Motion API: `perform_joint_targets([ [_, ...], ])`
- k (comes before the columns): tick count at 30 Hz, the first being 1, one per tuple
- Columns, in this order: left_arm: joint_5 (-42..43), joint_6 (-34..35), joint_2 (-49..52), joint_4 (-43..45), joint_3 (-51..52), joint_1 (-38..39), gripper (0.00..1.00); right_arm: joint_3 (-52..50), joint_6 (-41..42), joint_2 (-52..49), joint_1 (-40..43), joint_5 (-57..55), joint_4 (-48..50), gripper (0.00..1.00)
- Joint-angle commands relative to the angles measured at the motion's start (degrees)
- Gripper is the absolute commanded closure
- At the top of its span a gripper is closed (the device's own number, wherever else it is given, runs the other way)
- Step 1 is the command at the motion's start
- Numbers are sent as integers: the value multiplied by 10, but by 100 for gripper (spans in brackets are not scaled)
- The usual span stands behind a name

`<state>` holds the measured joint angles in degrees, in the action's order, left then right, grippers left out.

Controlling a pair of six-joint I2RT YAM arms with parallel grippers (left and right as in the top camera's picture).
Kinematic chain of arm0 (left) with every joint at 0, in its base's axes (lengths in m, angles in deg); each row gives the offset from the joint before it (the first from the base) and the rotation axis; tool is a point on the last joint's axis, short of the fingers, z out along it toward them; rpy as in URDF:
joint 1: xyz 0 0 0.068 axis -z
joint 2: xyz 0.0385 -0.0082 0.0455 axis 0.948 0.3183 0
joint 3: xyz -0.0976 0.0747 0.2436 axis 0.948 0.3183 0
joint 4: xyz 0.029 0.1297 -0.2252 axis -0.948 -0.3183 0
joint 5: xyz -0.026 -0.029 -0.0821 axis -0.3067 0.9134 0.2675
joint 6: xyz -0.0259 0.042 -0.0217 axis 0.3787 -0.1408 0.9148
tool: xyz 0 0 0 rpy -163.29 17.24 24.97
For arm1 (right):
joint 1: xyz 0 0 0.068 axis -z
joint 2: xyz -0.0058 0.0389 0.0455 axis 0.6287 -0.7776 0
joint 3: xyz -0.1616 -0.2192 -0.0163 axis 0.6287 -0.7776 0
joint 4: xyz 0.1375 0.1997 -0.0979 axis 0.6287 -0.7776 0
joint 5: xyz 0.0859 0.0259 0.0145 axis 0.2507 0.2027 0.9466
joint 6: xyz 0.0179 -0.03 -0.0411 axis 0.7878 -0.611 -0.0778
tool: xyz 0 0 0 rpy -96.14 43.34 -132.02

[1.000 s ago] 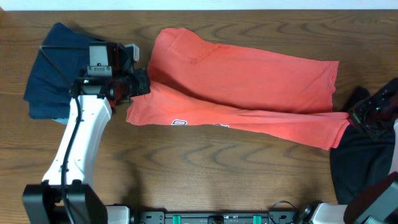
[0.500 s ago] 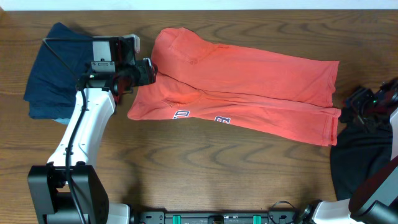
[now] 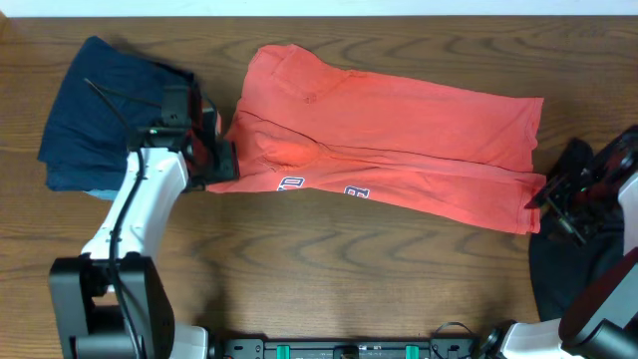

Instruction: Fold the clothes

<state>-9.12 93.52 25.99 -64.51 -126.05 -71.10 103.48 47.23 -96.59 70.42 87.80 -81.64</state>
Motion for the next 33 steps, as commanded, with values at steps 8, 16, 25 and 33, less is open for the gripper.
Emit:
perform_joint_targets([
  [8,-73,-7,97,116,32,-6,48,-107,-69,-2,-4,88,103,31],
  [16,-72,6,92,80,31,-26,94,-122,-29,-2,-3,4,126,31],
  [25,-71,10,54,56,29,-46,94,-188,7,-2,-4,37,243,72],
  [33,-71,15,5,25,29,-57,94,-157,0,3,5,64,196,99],
])
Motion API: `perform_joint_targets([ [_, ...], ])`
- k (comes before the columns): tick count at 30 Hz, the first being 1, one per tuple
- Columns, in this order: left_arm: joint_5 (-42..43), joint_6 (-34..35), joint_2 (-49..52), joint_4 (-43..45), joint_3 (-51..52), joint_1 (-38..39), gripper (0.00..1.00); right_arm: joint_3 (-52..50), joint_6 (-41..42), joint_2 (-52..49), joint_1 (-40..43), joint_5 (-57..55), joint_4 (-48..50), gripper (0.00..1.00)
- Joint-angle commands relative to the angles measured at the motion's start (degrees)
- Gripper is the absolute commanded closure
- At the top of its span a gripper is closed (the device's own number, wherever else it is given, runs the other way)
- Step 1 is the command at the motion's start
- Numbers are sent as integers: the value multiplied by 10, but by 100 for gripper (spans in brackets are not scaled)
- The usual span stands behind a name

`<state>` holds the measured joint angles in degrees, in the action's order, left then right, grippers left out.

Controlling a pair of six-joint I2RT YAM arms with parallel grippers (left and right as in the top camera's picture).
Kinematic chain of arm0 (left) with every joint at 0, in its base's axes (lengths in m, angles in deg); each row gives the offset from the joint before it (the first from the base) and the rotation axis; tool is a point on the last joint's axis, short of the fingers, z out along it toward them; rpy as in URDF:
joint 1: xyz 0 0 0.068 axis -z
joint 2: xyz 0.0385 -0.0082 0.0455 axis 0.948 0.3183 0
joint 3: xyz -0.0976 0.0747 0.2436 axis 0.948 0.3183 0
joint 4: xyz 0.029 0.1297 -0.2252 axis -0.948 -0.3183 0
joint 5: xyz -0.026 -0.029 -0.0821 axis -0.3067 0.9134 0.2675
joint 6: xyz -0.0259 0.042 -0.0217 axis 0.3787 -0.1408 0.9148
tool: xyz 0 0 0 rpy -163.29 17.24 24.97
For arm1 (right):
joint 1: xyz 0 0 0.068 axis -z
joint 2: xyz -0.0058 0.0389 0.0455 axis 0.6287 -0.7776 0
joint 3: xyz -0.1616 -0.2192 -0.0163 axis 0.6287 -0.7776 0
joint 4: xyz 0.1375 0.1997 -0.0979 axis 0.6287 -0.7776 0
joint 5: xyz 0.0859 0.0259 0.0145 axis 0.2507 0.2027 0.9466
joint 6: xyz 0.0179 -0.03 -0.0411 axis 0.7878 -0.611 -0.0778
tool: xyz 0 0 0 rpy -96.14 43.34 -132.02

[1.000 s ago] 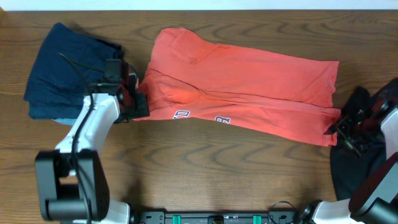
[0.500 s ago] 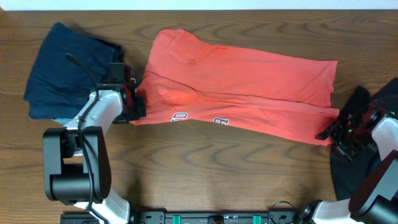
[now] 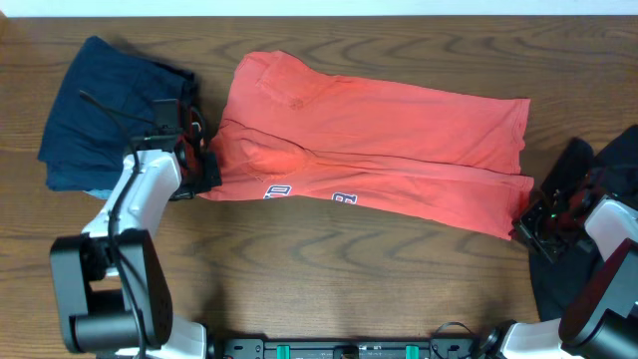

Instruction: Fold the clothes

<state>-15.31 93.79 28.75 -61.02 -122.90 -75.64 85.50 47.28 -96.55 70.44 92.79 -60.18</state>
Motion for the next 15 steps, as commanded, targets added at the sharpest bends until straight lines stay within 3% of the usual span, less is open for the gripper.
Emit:
perform_joint_targets([
  [1,-9,12,-30,-17,-2,-17,94,37,0,3,11,10,-47,99],
  [8,-10,17,-51,-71,-2,-66,94,147,16,4,42,-148,-224,99],
  [15,-9,25,-51,-111,-2,-88,94,163,28,5,41,-165,-241,98],
])
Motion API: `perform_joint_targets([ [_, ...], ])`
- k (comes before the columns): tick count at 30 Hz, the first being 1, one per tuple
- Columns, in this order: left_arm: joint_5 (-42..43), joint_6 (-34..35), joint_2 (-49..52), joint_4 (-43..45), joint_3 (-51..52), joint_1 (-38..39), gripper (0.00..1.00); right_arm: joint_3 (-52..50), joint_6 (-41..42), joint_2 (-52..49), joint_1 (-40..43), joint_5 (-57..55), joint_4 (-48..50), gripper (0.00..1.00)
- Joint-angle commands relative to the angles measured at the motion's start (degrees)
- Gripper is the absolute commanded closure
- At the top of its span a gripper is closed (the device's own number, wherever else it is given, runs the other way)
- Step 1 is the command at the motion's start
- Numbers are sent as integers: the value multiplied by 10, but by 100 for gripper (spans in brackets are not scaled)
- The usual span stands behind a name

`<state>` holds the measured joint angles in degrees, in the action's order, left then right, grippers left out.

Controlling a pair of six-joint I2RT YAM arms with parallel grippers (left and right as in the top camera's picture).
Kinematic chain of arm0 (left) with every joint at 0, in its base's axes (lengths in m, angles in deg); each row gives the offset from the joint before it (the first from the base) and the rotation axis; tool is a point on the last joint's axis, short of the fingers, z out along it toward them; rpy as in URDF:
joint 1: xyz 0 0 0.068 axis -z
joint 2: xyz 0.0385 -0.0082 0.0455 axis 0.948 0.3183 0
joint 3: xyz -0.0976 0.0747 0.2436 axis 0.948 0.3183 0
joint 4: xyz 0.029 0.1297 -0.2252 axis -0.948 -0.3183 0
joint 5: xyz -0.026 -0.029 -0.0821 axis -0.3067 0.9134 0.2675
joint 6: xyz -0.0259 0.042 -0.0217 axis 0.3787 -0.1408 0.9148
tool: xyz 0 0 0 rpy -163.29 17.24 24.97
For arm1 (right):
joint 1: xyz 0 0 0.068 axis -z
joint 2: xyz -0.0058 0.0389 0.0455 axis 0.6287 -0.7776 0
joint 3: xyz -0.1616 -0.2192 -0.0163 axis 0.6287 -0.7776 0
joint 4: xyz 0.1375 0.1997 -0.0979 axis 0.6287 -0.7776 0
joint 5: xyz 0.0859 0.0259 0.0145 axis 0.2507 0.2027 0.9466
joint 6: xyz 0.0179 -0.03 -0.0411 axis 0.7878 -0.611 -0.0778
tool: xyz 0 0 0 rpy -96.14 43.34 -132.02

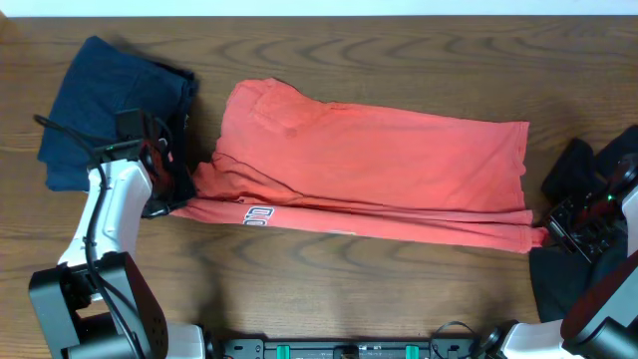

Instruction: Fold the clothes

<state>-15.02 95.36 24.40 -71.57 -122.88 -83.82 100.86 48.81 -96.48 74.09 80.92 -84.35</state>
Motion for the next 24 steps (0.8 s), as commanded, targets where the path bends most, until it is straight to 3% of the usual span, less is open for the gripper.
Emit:
perform_joint_targets([
  [1,-12,9,-7,-9,-3,-6,90,10,12,5,5,-47,0,91],
  [3,-9,9,-7,-15,-3,-4,72,10,12,5,5,-47,-4,66],
  [4,-5,9,-7,-18,-3,-4,63,10,10,5,5,-47,-7,61],
  [5,0,9,-7,-21,-3,-4,51,10,5,5,5,-47,-10,55],
  [8,8,9,-8,-32,-4,-4,41,10,1,5,5,-41,-14,52],
  [12,11,9,-8,-51,-17,-4,40,10,-66,5,5,63,0,52],
  [18,153,9,-7,-18,-25,0,41,10,-128,5,-9,174,18,52],
  [24,99,2,2,4,-23,22,41,10,-127,5,-54,178,35,51],
])
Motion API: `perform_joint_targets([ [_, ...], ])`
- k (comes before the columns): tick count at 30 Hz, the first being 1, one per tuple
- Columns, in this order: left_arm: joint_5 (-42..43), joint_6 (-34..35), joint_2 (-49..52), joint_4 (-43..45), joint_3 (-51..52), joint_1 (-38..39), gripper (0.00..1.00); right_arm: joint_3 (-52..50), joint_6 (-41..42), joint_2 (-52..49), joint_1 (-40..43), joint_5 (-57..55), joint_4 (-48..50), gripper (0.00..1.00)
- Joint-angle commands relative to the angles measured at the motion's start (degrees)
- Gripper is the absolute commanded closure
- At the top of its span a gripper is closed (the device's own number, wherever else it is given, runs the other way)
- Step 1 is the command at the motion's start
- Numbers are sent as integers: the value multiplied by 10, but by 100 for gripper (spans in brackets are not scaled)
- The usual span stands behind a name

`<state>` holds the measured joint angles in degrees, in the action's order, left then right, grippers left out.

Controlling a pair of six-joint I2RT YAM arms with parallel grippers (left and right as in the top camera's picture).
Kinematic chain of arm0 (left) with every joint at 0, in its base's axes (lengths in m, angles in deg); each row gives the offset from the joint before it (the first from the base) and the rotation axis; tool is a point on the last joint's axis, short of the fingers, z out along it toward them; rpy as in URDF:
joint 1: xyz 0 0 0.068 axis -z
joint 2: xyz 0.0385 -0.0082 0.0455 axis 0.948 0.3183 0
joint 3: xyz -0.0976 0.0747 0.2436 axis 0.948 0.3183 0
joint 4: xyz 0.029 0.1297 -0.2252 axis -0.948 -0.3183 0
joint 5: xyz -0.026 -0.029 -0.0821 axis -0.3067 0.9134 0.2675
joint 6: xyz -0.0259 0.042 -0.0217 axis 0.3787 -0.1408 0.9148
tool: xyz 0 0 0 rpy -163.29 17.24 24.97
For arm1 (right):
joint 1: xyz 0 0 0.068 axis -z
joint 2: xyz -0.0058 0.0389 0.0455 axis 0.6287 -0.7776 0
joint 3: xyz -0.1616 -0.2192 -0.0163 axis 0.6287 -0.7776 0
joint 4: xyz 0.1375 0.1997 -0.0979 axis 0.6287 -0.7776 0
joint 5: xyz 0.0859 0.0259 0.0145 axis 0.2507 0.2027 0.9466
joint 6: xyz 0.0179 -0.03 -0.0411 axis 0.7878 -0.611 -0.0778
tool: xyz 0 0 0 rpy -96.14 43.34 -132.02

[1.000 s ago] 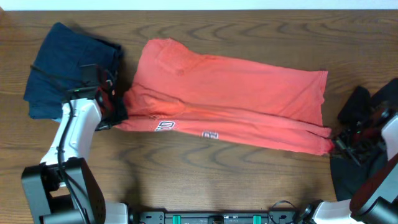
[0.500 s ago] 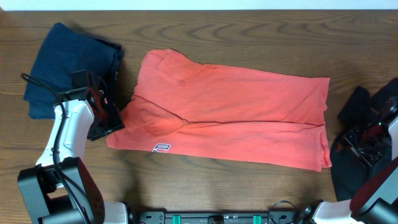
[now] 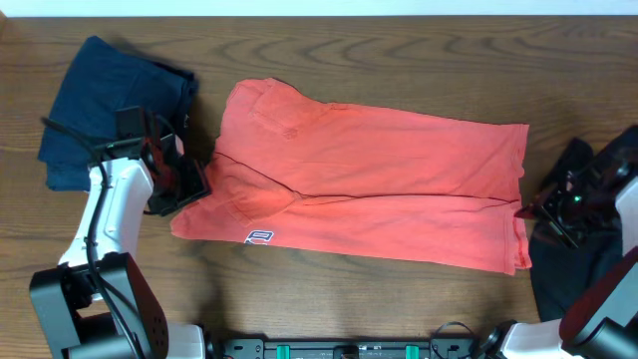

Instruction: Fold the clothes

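Note:
A coral-red garment (image 3: 379, 170) with a white logo near its lower left lies spread flat across the middle of the table. A crease runs along its length. My left gripper (image 3: 191, 185) sits at the garment's left edge, its fingers closed on the cloth there. At the right edge, by the end of the crease, my right gripper (image 3: 526, 211) also pinches the cloth. The lower flap lies slack on the wood, down to the front right corner.
A folded dark blue garment (image 3: 105, 105) lies at the back left, just behind the left arm. A black cloth (image 3: 573, 279) lies at the right edge under the right arm.
The garment was stretched taut as a narrow strip between the grippers. Both grippers have moved slightly inward, and the lower flap now lies slack and wide on the table, logo facing up.
First the garment lay slanted with both grippers at its two ends. Then it had shifted left and forward. After that its front edge was drawn tight between the grippers, and now it lies flat and wider, square to the table.

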<state>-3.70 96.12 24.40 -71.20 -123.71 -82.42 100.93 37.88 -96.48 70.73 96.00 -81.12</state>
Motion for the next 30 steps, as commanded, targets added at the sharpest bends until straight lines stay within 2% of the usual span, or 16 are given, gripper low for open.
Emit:
perform_joint_targets([
  [1,-18,-5,7,2,-12,10,41,9,-18,5,-26,26,4,51],
  [7,-17,-5,48,29,1,13,43,9,-3,5,-52,26,29,50],
  [11,-4,-5,65,53,1,13,60,9,-1,5,-61,25,34,50],
  [14,-3,-5,73,72,2,18,67,9,-1,5,-63,25,37,49],
  [16,-2,-5,76,79,2,24,75,9,-1,5,-63,25,41,49],
  [19,7,-5,75,77,1,35,94,9,-1,5,-63,25,42,49],
  [24,134,1,74,36,-13,37,94,9,-1,5,-63,25,42,48],
  [30,142,3,55,-15,-24,37,94,9,-1,5,-63,8,40,48],
])
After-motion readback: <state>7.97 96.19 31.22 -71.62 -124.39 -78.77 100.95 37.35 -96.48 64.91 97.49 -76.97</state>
